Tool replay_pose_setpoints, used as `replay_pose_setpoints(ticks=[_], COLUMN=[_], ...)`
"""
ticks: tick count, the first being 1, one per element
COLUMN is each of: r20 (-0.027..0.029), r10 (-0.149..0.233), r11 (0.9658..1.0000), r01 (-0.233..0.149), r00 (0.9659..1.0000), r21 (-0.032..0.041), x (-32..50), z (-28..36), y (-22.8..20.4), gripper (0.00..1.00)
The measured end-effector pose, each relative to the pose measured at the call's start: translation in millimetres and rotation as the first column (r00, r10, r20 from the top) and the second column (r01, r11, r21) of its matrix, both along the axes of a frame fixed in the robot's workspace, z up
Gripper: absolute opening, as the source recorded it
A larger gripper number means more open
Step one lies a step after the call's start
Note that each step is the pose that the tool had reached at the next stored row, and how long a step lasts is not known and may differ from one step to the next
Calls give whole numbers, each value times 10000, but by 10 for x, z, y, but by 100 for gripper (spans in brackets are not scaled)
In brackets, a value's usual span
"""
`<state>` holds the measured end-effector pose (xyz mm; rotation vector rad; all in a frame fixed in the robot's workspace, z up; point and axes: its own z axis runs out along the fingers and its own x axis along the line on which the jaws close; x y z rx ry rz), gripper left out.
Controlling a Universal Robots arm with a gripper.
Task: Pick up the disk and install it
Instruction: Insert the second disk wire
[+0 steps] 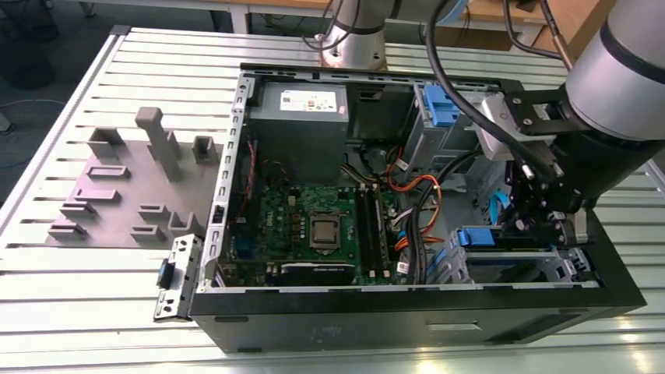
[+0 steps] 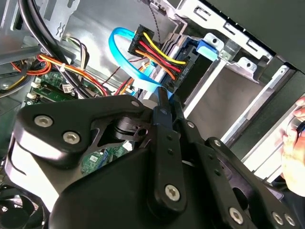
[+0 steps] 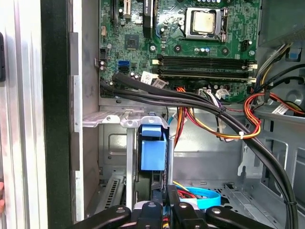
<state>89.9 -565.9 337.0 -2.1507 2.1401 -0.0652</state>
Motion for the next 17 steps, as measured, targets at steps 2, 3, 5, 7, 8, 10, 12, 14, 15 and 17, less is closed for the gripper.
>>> replay_pose_setpoints(ticks=[2, 3, 5, 7, 8, 10, 12, 14, 15, 17], r20=[8, 10, 10, 10, 10, 10, 10, 10, 10, 10], r10=[0, 0, 0, -11, -25, -45, -45, -45, -45, -46], r11=[10000, 10000, 10000, 10000, 10000, 10000, 10000, 10000, 10000, 10000], r01=[0, 0, 0, 11, 25, 45, 45, 45, 45, 46], r00=[10000, 10000, 10000, 10000, 10000, 10000, 10000, 10000, 10000, 10000], r21=[-1, -3, 0, 1, 1, -1, 3, 11, 10, 14], x=[-13, -12, -12, -4, -1, 0, 1, 1, 1, 1], z=[-3, -4, -8, -9, -10, -10, -10, -15, -17, -22], y=[-1, -1, -3, -5, -7, -12, -12, -14, -16, -17], gripper=[16, 16, 16, 16, 16, 16, 16, 16, 16, 16])
